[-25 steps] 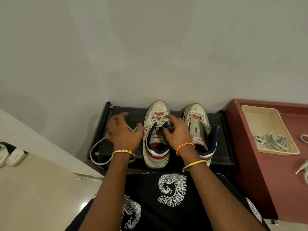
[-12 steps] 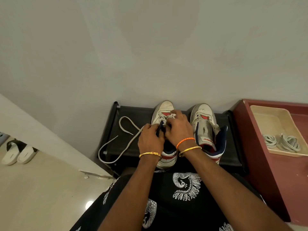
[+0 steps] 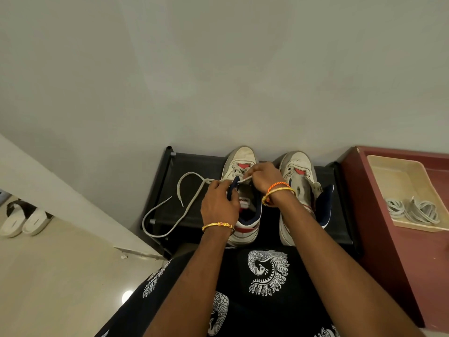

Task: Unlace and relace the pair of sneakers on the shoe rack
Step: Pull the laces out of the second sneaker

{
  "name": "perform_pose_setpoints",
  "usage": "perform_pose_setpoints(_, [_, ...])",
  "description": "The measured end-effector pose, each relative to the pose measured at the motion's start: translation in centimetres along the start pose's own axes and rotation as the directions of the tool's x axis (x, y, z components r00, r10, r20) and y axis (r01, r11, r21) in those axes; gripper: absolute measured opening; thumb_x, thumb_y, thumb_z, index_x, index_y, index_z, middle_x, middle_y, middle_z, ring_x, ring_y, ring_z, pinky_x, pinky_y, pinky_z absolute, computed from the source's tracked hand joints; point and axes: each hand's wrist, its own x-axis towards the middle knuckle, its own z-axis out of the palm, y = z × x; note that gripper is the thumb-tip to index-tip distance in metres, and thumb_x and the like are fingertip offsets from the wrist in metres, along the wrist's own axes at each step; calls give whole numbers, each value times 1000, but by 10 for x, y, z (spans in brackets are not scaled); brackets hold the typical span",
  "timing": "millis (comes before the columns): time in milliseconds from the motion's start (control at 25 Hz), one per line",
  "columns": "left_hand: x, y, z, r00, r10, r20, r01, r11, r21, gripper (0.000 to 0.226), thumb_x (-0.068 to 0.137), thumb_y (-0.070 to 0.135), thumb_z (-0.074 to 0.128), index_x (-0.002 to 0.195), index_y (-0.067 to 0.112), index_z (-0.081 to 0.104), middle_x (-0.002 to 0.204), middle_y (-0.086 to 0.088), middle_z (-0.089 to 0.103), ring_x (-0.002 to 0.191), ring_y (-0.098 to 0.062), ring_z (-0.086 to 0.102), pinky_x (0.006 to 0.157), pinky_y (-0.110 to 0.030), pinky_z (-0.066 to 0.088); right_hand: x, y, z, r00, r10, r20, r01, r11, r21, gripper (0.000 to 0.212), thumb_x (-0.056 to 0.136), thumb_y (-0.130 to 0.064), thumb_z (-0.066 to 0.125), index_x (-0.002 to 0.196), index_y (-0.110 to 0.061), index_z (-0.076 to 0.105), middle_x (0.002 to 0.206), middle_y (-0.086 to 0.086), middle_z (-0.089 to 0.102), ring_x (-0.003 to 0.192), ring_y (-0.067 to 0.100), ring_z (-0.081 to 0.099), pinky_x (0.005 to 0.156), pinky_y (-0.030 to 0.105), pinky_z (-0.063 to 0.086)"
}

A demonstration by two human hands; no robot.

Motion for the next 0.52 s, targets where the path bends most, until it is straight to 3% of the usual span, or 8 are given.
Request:
perform_pose_setpoints(120, [0,0,2,1000,-7,2,7,1000,4,29,90,23,59,118,15,61,114,-4,55,97,-21,57,83,-33,50,-5,5,-4,996,-82,37,87,978,-190,27,76,-36,45,59,-29,65,87,6,60,94,28,53,84,37,45])
perform_pose_setpoints(200, [1,-1,3,1000,1,-2,-1,1000,3,31,91,22,58,121,15,61,115,-4,55,100,-21,58,85,-33,50,-5,6,-4,986,-127,107,157,917,-366,22,73,-51,54,73,-34,68,108,2,59,108,27,49,96,43,42])
perform_pose_setpoints(280, [1,-1,3,1000,2,-15,-2,1000,5,31,91,23,57,121,15,61,115,-4,56,100,-21,58,84,-32,49,-3,10,2,969,-208,132,242,896,-373,16,77,-50,62,71,-35,64,114,5,58,113,29,49,99,47,41])
perform_pose_setpoints(400, [-1,0,2,999,-13,-30,14,1000,23,29,92,26,56,119,17,62,114,-2,57,99,-18,57,81,-30,49,-14,13,0,962,-273,4,273,962,-28,13,83,-23,69,70,-21,67,118,7,55,115,20,48,100,35,38])
perform_pose_setpoints(520, [0,2,2,999,-42,-30,43,998,42,30,92,28,56,120,19,62,114,0,57,98,-17,57,78,-27,47,-27,8,-20,974,-198,-112,227,855,466,24,87,-4,61,64,-12,64,86,7,65,93,18,58,85,27,43])
